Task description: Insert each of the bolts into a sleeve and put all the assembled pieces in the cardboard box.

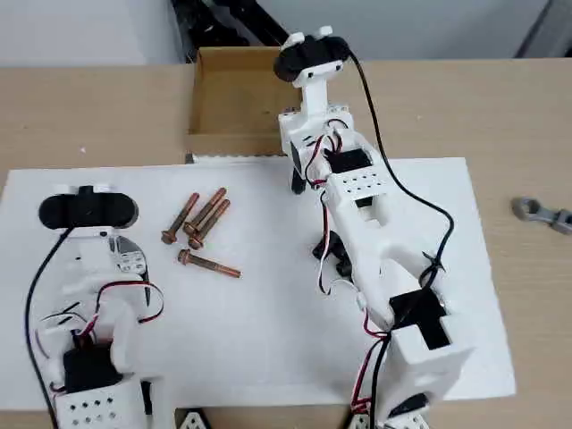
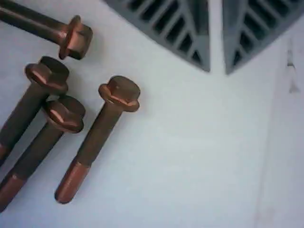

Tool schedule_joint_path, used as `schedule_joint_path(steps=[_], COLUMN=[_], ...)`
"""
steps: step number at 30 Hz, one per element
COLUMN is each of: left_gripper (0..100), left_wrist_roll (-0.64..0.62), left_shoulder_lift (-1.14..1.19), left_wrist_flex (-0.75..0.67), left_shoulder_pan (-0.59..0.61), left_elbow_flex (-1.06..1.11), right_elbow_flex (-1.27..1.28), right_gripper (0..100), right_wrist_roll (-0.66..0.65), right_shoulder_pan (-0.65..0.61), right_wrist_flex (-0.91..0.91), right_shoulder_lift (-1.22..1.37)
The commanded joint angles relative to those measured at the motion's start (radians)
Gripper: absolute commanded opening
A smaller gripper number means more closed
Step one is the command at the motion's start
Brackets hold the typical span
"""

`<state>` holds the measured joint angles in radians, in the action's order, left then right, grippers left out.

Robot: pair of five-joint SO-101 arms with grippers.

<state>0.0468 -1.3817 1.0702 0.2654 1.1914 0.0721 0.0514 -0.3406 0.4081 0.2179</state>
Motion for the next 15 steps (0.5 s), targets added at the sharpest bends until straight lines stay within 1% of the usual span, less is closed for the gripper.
schedule_joint_path(steps=[1,4,6,8,12,15], left_gripper=[0,0,0,0,0,0], left_wrist_roll=[0.005,0.005,0.005,0.005,0.005,0.005], left_shoulder_lift=[-0.006,-0.006,-0.006,-0.006,-0.006,-0.006], left_wrist_flex=[-0.02,-0.02,-0.02,-0.02,-0.02,-0.02], left_shoulder_pan=[0.005,0.005,0.005,0.005,0.005,0.005], left_elbow_flex=[-0.007,-0.005,-0.005,-0.005,-0.005,-0.005], right_elbow_flex=[-0.044,-0.044,-0.044,-0.044,-0.023,0.049], right_gripper=[11.8,3.9,0.0,0.2,0.2,0.2], right_wrist_roll=[0.012,0.003,-0.078,-0.147,-0.153,-0.157], right_shoulder_pan=[0.008,0.012,0.01,0.008,0.012,0.013], right_wrist_flex=[0.045,0.104,0.165,0.269,0.441,0.495], right_shoulder_lift=[-0.107,-0.173,-0.214,-0.254,-0.354,-0.469])
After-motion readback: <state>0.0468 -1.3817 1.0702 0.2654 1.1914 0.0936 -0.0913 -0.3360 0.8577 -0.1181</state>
